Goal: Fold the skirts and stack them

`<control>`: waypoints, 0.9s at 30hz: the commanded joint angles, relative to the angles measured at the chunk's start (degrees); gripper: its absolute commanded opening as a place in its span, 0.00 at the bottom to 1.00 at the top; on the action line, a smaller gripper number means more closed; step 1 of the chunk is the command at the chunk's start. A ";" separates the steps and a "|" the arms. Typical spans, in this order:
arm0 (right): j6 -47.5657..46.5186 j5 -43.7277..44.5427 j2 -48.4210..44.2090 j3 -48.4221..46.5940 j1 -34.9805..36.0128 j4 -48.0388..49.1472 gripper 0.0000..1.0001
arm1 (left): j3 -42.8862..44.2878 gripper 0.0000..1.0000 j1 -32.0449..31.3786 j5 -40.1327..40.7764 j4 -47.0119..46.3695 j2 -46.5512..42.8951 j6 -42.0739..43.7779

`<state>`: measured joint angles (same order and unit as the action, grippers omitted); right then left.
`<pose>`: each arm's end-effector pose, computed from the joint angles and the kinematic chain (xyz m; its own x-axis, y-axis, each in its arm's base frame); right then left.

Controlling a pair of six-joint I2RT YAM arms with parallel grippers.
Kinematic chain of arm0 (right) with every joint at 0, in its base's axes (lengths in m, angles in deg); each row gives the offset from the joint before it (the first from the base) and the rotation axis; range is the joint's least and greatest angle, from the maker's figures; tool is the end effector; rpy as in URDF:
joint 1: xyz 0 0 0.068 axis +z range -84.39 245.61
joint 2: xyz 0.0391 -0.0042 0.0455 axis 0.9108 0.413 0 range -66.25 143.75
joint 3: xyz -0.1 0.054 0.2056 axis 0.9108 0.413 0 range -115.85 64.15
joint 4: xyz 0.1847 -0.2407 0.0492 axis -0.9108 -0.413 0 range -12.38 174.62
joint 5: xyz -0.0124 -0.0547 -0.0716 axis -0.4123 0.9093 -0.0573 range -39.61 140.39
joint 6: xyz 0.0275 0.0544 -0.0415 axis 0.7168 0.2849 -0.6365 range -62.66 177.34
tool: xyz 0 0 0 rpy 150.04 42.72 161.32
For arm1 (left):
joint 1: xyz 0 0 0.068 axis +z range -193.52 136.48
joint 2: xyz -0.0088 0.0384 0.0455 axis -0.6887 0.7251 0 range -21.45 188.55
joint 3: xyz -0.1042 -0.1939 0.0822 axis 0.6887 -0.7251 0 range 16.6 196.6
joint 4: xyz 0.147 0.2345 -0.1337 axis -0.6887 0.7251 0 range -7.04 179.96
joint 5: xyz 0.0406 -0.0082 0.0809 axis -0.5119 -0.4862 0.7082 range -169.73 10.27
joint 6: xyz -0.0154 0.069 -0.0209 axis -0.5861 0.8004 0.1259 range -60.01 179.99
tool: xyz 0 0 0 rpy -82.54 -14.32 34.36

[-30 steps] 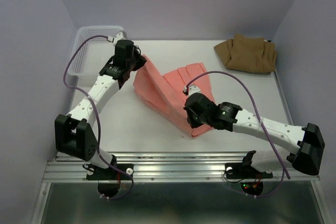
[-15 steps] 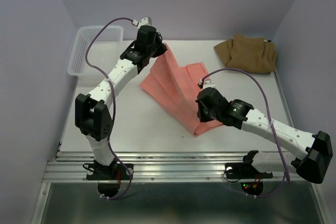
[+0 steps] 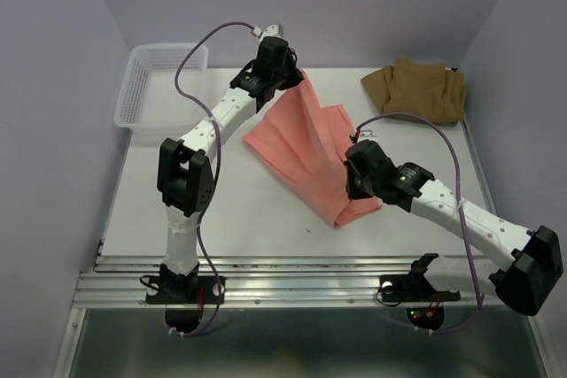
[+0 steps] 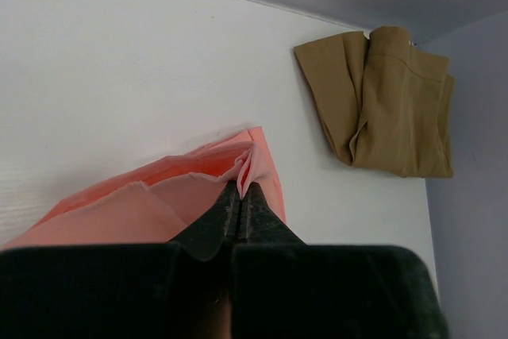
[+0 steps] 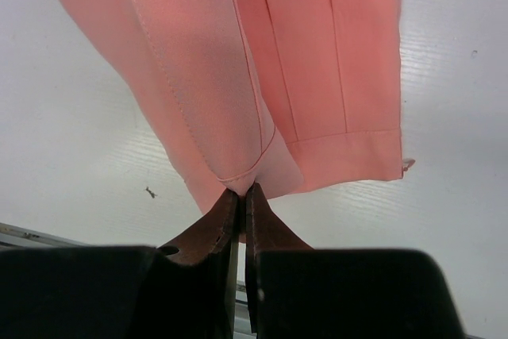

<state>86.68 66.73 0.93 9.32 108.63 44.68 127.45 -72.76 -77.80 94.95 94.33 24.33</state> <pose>0.2412 0.2015 0.2110 -0.7634 -0.0691 -0.6423 -0.1776 0.9784 0.1058 0.4767 -0.2644 0.3109 -0.4744 -0.4021 -0.7831 0.2256 0.8043 -0.5497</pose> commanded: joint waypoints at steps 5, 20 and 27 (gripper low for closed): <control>-1.22 -1.04 -1.09 2.62 -4.69 0.47 0.01 | 10.43 0.00 -1.96 -1.67 -3.99 6.99 3.14; -1.75 -6.84 2.78 6.04 -15.51 3.64 0.01 | 15.35 0.00 -3.63 -7.82 -10.93 17.10 5.51; -1.31 -9.92 3.66 8.24 -18.15 5.58 0.01 | 17.38 0.00 -3.99 -9.32 -13.03 22.19 5.16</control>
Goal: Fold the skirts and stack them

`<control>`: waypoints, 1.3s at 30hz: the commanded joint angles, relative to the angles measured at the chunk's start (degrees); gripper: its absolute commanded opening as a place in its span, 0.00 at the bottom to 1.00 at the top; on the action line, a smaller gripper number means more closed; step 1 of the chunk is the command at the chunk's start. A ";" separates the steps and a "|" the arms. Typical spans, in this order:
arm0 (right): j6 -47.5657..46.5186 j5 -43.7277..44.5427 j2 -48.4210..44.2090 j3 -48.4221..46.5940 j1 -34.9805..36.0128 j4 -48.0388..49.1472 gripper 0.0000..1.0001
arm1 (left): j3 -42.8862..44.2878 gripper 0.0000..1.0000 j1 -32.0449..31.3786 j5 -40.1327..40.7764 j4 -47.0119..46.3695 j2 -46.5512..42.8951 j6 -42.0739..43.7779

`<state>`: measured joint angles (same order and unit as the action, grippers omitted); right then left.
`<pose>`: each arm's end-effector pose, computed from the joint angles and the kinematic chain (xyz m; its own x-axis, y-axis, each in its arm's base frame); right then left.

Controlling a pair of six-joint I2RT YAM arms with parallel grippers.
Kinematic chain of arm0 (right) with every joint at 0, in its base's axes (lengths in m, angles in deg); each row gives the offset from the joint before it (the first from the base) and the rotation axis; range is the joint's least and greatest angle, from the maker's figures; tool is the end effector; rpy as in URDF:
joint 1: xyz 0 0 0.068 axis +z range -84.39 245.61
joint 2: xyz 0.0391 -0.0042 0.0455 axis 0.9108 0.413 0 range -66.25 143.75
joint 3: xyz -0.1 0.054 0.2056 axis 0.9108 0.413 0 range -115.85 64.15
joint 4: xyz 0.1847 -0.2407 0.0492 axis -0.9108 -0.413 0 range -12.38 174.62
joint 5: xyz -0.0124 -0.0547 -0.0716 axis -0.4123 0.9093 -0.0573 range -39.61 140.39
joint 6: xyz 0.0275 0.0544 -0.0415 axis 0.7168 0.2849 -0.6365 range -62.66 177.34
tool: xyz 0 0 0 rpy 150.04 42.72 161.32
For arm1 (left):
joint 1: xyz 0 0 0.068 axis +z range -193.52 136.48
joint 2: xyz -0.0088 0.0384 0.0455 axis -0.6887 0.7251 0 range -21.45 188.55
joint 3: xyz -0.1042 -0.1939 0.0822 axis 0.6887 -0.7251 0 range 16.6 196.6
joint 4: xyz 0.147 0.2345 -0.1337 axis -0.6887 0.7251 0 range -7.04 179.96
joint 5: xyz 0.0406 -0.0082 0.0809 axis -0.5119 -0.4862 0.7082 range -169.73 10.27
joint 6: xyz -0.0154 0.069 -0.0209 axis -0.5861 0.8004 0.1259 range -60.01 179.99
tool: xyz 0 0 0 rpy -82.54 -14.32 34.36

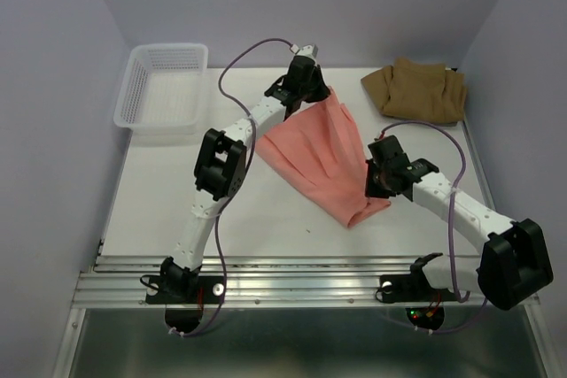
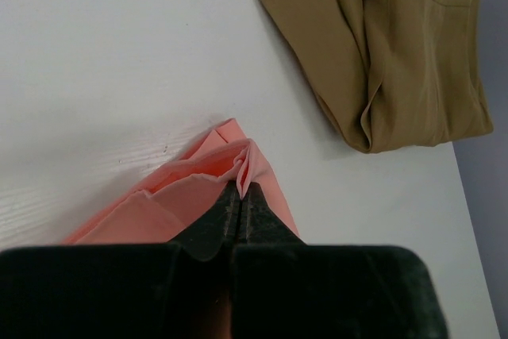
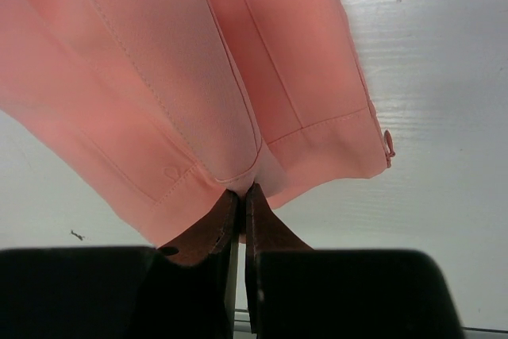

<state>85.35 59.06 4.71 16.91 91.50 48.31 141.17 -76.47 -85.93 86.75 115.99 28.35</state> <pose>0.2802 0.1258 0.1458 -0.8589 0.0993 -0.5024 0.0448 0.9918 0.1194 0.5121 -0.3399 0.2197 -0.5339 -0.2754 -0.7994 0.4080 0.7442 -0.5289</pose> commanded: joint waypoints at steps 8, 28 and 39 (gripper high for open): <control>-0.50 -2.16 1.64 1.45 -2.69 3.09 0.04 | 5.94 0.00 -0.36 -2.77 -6.52 4.84 -0.79; 8.11 12.16 2.61 0.49 -7.61 2.65 1.00 | 9.11 0.99 -1.42 -6.99 -8.37 1.43 -0.09; -5.42 -7.15 -6.34 -4.08 -8.22 3.97 1.00 | -14.47 0.99 -2.38 -2.43 -0.71 -21.83 5.10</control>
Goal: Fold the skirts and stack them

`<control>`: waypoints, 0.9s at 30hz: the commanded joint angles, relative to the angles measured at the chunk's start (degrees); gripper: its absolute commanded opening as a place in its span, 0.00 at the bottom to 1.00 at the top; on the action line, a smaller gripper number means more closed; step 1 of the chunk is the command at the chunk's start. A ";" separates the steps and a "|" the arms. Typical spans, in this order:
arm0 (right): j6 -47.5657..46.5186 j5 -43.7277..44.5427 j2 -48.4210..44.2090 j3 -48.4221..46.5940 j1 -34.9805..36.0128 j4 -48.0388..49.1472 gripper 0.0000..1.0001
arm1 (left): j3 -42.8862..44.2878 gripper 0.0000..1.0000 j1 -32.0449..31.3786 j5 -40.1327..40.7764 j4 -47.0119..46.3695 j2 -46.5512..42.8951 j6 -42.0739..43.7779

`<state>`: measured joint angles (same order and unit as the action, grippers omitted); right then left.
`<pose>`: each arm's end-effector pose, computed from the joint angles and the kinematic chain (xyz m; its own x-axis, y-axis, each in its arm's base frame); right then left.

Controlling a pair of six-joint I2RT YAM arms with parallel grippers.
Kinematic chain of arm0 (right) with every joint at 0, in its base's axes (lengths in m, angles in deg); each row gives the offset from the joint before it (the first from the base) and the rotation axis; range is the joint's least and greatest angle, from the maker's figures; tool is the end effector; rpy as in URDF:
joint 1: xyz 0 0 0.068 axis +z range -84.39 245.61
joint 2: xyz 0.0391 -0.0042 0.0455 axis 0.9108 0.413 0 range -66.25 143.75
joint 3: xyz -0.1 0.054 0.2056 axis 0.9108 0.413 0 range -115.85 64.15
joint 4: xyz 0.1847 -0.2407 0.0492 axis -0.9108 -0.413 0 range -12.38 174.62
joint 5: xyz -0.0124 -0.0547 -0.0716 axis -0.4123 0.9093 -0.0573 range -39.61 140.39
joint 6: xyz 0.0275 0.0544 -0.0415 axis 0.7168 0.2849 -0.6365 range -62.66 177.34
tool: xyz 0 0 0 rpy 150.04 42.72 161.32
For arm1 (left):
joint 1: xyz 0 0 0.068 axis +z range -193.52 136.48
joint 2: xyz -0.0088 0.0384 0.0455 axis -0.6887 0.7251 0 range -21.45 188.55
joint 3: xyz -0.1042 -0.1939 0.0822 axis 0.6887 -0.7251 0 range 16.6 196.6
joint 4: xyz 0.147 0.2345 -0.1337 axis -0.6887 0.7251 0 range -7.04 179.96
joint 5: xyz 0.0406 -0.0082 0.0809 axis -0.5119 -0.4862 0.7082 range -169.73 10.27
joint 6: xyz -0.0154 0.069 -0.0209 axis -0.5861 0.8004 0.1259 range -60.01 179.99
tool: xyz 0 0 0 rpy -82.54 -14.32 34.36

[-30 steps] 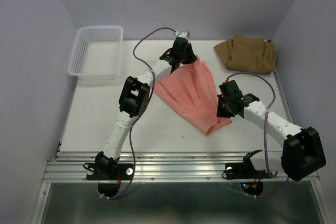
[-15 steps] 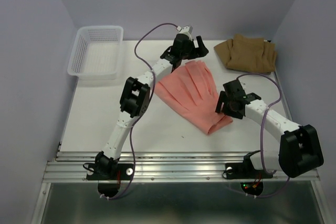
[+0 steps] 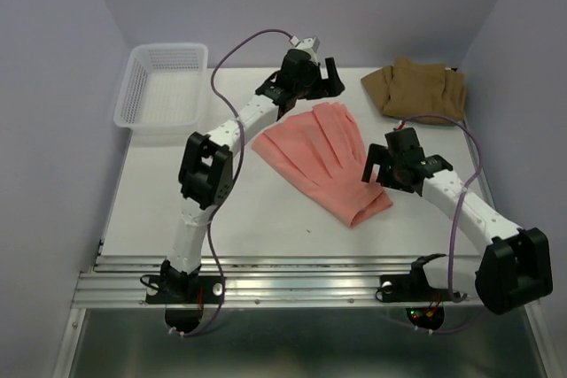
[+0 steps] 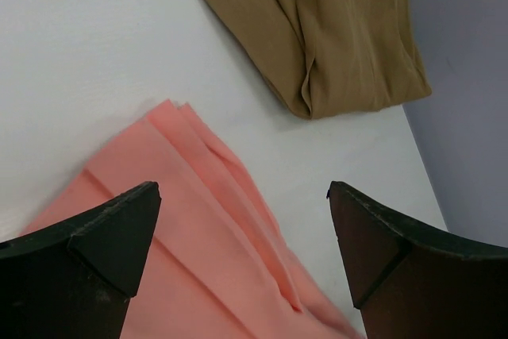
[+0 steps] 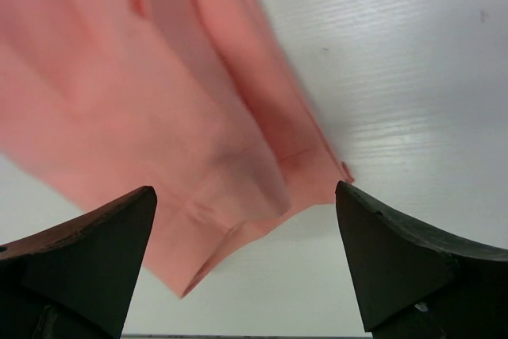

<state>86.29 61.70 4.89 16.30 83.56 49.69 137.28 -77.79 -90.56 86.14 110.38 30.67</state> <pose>0.3000 0.0846 0.1508 -0.8063 0.2378 -0.5415 0.2131 0.9709 0.1092 0.4892 -0.3473 0.2497 -0.5227 -0.2258 -0.8220 0.5131 0.6867 -0.5150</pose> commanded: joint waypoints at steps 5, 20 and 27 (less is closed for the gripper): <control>-6.62 -26.46 -11.19 -0.58 -0.29 8.99 1.00 | -30.83 0.99 -1.86 8.80 -2.74 -29.24 0.85; -5.22 -22.32 4.18 1.36 -0.29 13.67 1.00 | -55.12 0.99 -1.78 15.31 -6.00 -44.03 -1.79; -1.62 -14.22 9.81 3.03 -5.12 14.28 1.00 | -51.43 0.99 -1.77 15.05 -4.76 -39.29 -0.30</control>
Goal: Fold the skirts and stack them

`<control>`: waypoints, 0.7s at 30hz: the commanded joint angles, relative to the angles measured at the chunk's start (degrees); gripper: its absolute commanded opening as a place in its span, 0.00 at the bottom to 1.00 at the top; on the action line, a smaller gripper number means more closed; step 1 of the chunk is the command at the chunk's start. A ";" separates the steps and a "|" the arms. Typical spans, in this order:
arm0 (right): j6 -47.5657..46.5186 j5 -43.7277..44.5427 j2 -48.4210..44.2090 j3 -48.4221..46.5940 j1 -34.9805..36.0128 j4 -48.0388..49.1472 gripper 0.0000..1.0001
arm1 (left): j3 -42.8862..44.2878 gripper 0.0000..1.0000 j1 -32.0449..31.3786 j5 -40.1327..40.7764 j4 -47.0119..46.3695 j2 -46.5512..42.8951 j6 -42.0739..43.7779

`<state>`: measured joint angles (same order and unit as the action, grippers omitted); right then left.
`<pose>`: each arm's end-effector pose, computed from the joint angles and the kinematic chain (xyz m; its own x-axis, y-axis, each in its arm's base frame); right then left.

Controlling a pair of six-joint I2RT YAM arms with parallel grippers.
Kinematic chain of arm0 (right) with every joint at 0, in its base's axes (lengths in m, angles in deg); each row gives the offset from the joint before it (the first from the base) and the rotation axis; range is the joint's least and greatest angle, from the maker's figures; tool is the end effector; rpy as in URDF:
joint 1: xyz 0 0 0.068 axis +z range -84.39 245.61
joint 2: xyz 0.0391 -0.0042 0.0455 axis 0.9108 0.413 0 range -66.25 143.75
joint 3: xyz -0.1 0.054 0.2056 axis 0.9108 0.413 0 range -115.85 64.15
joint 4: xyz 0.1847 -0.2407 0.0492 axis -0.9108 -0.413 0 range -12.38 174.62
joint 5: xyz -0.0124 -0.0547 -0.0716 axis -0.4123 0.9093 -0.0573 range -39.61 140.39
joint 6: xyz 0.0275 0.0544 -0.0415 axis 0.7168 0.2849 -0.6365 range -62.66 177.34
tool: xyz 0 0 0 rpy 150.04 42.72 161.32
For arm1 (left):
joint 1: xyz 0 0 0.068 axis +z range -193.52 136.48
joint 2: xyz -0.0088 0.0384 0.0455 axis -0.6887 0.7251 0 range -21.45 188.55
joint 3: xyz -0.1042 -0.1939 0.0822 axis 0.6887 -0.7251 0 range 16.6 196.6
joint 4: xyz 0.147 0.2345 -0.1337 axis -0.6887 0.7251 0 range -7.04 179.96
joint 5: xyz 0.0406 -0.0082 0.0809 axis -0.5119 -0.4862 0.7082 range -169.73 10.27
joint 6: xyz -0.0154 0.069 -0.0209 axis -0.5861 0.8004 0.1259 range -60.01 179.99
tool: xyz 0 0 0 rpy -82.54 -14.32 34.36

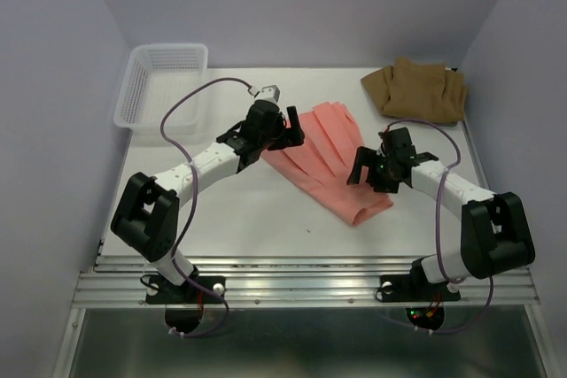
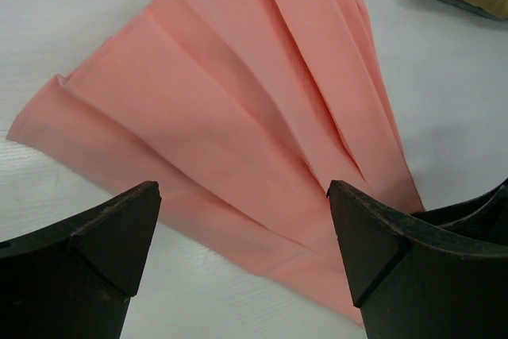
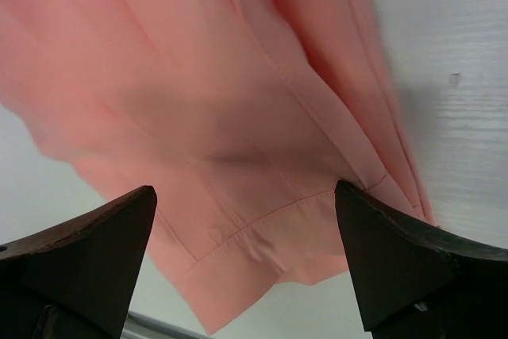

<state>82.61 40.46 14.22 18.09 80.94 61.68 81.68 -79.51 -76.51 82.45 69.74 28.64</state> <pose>0.3169 0.0980 0.1052 -0.8838 0.1938 -0.4259 0.0301 0.9318 0.3617 0.3556 -0.2540 0.2043 -0.5824 -0.2190 -0.7828 0.2841 0.8475 -0.4484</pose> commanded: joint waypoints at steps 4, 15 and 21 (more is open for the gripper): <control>4.33 10.02 1.27 3.34 -5.66 4.48 1.00 | 5.41 0.99 -0.13 -1.02 -2.12 4.42 2.52; 2.77 6.51 5.06 6.08 -7.95 7.82 1.00 | 8.48 0.99 -0.05 -4.73 -4.32 15.49 3.49; 1.09 3.52 0.40 3.79 -7.95 5.90 1.00 | 10.77 0.99 1.97 -1.37 -2.39 21.38 5.95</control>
<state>85.52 45.51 16.27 21.52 73.49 70.71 89.02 -79.12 -79.26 80.37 89.46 32.07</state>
